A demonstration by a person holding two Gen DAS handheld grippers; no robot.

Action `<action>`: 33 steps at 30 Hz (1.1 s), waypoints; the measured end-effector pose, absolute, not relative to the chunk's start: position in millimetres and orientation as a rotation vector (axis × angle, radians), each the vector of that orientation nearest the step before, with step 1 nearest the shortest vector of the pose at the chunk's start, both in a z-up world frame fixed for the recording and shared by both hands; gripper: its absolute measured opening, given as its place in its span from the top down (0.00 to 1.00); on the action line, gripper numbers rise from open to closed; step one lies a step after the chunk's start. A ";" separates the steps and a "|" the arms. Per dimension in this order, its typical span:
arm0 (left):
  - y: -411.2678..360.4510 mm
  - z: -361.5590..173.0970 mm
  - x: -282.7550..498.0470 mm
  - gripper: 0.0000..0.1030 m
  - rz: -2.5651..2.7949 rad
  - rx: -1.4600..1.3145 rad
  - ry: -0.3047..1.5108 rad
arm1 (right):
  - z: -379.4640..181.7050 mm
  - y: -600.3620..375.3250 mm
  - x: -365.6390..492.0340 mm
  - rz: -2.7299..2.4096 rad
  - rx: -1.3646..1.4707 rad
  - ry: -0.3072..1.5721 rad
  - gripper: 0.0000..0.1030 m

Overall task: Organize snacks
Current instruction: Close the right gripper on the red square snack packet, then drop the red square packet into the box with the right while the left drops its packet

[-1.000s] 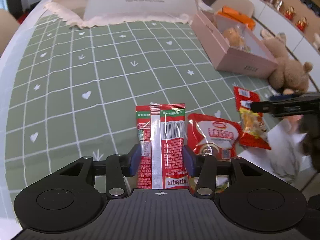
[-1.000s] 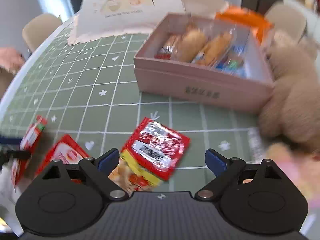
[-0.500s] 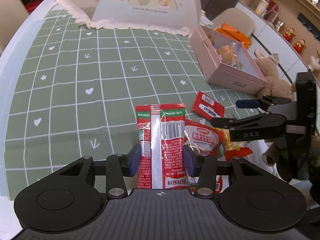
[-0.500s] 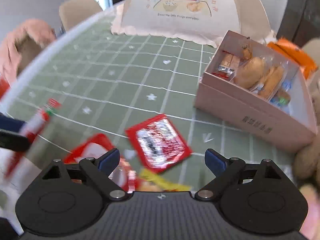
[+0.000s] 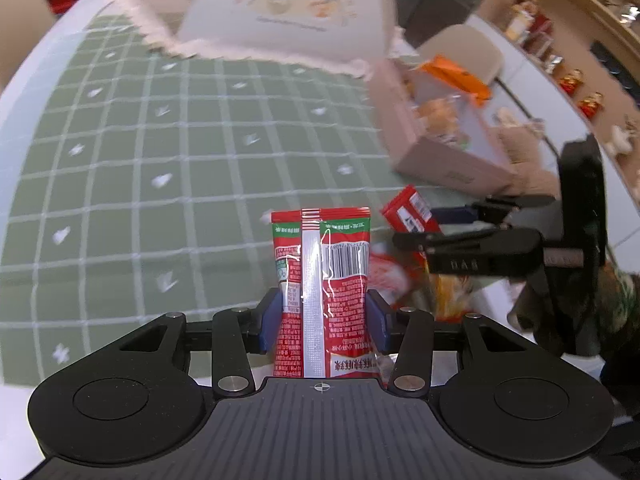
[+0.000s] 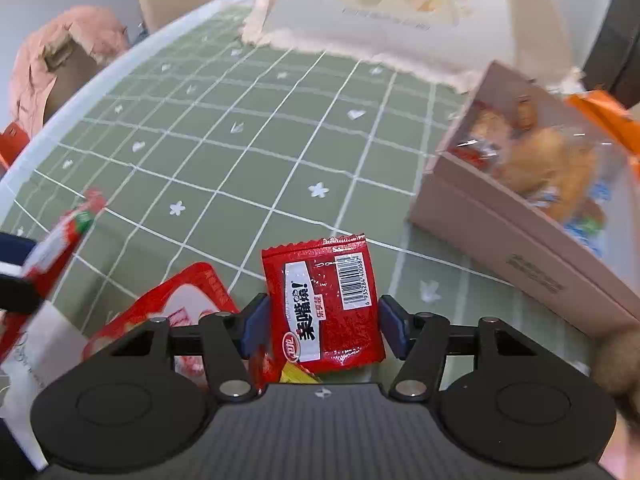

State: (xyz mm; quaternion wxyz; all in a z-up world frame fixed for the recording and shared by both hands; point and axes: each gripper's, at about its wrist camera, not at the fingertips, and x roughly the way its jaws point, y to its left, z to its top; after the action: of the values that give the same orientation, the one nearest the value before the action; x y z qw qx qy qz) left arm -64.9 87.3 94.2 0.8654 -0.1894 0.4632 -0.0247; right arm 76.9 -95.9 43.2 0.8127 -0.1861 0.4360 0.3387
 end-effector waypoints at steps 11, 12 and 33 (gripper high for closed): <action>47.4 251.3 52.5 0.49 -0.334 -0.352 0.556 | 154.1 -211.5 60.8 0.475 -0.155 0.724 0.43; 40.3 258.1 70.3 0.48 -0.338 -0.349 0.531 | 158.9 -218.4 57.9 0.454 -0.146 0.708 0.43; 72.1 128.2 94.6 0.50 -0.187 -0.466 0.786 | 244.5 -239.3 161.6 0.461 0.081 0.594 0.33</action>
State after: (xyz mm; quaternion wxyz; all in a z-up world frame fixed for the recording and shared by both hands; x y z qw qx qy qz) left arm 94.6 72.1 128.2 0.8932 -0.2248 0.3790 -0.0901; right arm 161.6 -239.3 244.5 0.9294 0.0395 0.2898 0.2249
